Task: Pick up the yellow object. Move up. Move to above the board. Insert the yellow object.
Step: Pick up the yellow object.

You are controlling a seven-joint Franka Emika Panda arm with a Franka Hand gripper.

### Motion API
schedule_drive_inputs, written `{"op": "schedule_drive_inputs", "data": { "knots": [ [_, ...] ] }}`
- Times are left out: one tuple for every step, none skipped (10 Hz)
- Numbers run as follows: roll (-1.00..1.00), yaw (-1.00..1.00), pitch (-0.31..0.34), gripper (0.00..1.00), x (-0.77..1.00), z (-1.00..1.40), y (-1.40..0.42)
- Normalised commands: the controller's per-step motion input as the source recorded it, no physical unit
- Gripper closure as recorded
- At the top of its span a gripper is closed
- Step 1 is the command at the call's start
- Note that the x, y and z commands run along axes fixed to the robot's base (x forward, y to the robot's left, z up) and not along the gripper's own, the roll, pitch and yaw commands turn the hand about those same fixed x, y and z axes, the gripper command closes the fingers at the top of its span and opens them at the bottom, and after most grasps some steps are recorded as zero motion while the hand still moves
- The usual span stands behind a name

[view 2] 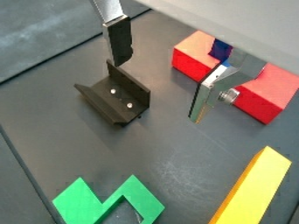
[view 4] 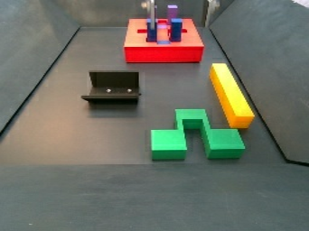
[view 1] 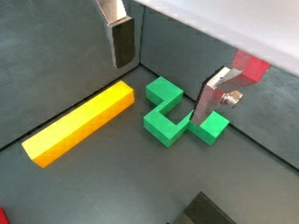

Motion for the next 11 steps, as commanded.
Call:
{"op": "schedule_drive_inputs", "data": {
  "knots": [
    [0.0,0.0,0.0,0.0,-0.05,-0.04,0.06],
    [0.0,0.0,0.053,0.0,0.09,-0.09,0.2],
    [-0.08,0.0,0.066,0.0,0.13,-0.07,0.67],
    [-0.15,0.0,0.036,0.0,0.0,-0.07,0.9],
    [-0.15,0.0,0.034,0.0,0.0,0.0,0.93],
    [-0.14,0.0,0.036,0.0,-0.08,-0.01,0.9],
    [-0.07,-0.1,0.003,0.0,-0.27,-0.22,0.82],
    [0.0,-0.16,0.0,0.0,-0.42,-0.46,0.58],
    [0.07,-0.07,0.0,0.0,-0.38,-0.63,0.17],
    [0.0,0.0,-0.106,0.0,-0.2,-0.62,0.02],
    [-0.04,0.0,-0.163,0.0,-0.02,-0.52,0.02]
  ]
}}
